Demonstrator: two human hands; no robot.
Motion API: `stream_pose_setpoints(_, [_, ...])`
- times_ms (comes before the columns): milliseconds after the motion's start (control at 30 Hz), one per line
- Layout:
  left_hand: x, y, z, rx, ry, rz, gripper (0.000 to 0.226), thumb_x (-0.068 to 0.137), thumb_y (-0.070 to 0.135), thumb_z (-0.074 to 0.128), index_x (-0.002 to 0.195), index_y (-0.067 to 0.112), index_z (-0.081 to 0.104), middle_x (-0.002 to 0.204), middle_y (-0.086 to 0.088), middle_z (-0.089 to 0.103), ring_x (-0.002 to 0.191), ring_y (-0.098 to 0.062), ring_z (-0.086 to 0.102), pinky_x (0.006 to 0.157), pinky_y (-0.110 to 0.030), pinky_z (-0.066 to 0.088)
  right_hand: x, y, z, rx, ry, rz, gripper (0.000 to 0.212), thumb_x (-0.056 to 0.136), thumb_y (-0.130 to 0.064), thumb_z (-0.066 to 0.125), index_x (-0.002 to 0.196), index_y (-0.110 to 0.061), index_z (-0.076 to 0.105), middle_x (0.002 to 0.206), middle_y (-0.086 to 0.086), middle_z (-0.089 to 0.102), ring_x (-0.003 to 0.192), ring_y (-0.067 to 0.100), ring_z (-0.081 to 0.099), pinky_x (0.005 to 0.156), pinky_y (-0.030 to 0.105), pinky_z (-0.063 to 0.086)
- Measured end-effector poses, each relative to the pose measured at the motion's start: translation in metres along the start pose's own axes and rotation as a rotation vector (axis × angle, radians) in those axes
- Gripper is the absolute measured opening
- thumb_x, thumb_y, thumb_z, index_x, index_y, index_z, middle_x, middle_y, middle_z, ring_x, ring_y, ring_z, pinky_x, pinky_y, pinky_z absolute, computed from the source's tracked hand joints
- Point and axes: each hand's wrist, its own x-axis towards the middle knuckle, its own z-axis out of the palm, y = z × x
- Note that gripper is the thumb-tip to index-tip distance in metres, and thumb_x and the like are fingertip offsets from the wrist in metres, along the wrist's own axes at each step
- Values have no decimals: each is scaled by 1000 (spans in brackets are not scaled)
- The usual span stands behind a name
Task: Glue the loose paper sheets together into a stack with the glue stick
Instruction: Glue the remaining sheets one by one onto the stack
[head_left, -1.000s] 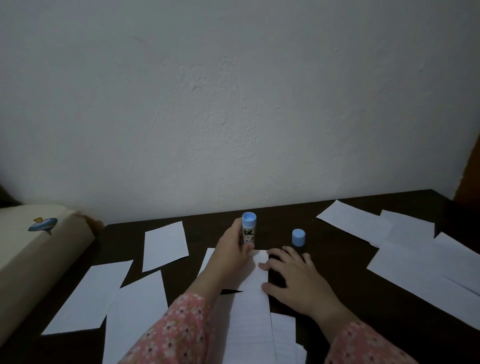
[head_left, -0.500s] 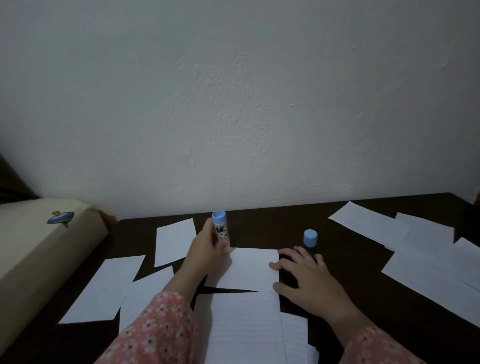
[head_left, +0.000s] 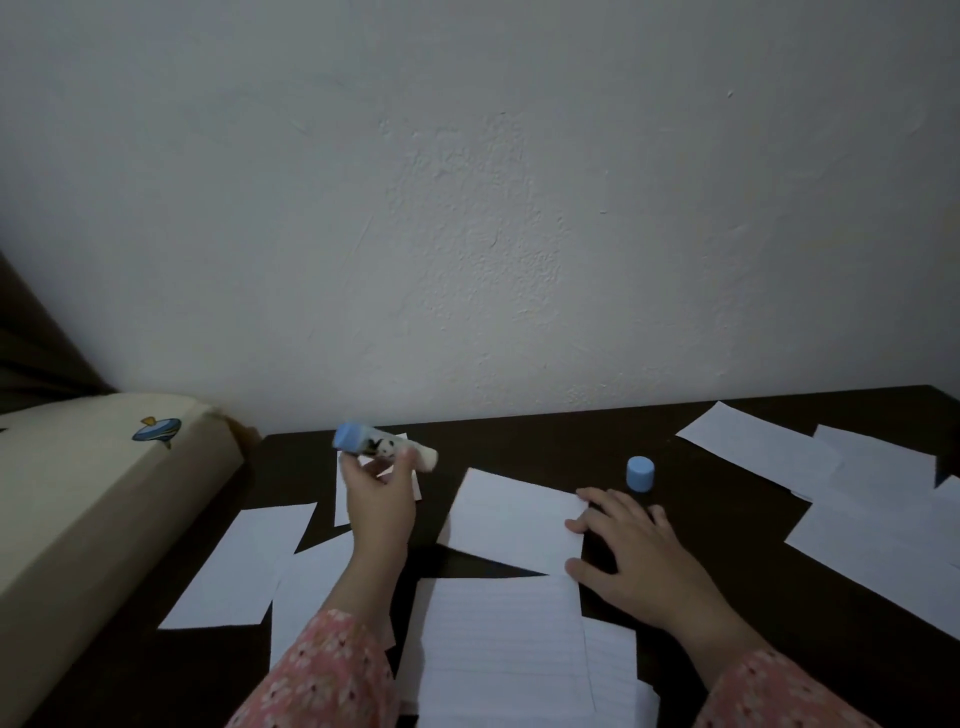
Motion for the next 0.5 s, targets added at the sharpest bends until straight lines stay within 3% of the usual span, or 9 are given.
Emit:
stream_pose_setpoints(100, [-12,4,-7,-131,43,-40,53,91,23,62,137,23,35,119,-3,57,114,-25,57,98,-45,46,0,-1,0,44,14,28,42,89,-60,49,127,-42,44,156,-21,15,146,6,3,118,45,-1])
stream_pose_setpoints(200, [-29,-1,-6,-156,-40,-65,51,90,23,63,135,25,38,121,-4,58,115,-27,57,100,-46,46,-1,-2,-2,57,2,42,47,91,-65,39,133,-45,42,155,-20,19,146,6,4,118,46,-1])
stream_pose_setpoints(300, [-40,-7,1,-145,-101,-92,45,90,26,64,129,26,41,120,-9,61,113,-28,59,98,-47,47,-3,-5,-5,22,-32,46,53,93,-65,32,143,-50,28,155,-16,14,146,10,3,118,47,0])
stream_pose_setpoints(400, [-46,-7,11,-133,-152,-122,53,90,28,64,136,26,39,121,-7,62,114,-28,58,98,-47,47,-6,-7,-6,71,48,92,55,96,-57,36,147,-51,16,152,-12,14,141,14,17,116,42,23])
stream_pose_setpoints(500, [-53,-4,20,-112,-223,-123,51,89,28,64,134,28,39,122,1,57,115,-22,55,102,-46,45,-4,-6,-3,59,144,134,54,97,-49,43,147,-40,26,151,-11,17,138,10,23,111,32,29])
